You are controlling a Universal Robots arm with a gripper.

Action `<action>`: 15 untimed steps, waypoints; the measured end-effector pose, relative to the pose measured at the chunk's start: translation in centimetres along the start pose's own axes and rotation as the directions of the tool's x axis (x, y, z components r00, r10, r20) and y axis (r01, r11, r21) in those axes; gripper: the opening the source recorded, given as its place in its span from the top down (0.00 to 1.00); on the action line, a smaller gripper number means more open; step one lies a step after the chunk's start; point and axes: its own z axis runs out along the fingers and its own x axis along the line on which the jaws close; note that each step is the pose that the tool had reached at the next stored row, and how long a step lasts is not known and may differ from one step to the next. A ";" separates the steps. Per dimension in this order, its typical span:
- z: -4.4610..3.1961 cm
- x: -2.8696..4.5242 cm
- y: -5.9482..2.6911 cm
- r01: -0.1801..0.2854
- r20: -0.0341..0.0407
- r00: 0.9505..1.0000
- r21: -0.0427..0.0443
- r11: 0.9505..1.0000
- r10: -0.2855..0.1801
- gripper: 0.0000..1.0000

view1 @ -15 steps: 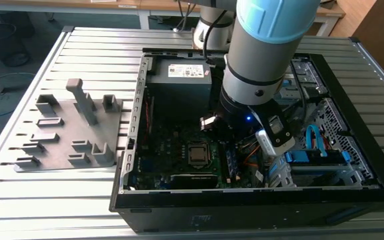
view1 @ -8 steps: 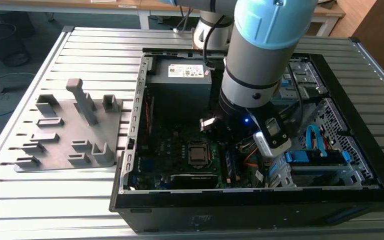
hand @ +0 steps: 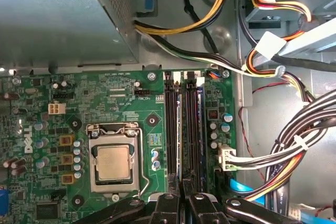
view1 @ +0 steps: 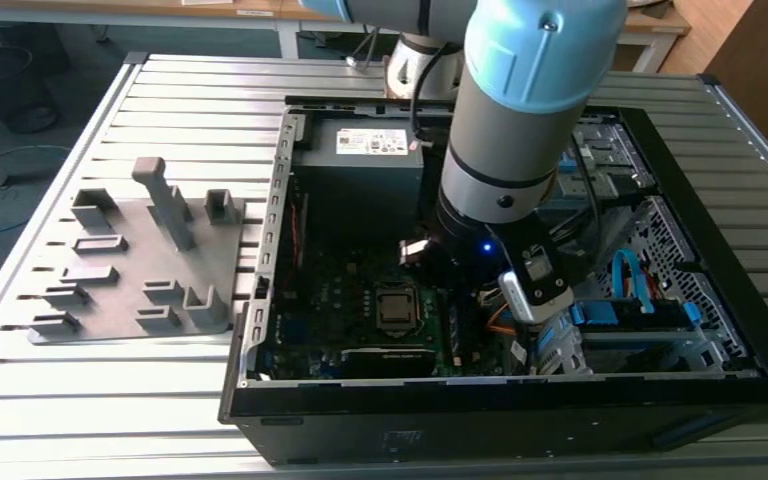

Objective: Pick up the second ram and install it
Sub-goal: 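Insert the second ram into the second slot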

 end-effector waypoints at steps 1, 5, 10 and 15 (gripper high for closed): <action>0.07 -0.01 0.01 0.003 0.000 1.000 0.000 1.000 -0.003 0.86; 0.43 -0.09 0.10 0.004 0.000 1.000 0.000 1.000 -0.004 0.86; 0.73 -0.07 0.46 0.016 -0.001 1.000 0.000 1.000 -0.016 0.86; 0.86 -0.05 0.78 0.019 -0.001 1.000 0.000 1.000 -0.019 0.86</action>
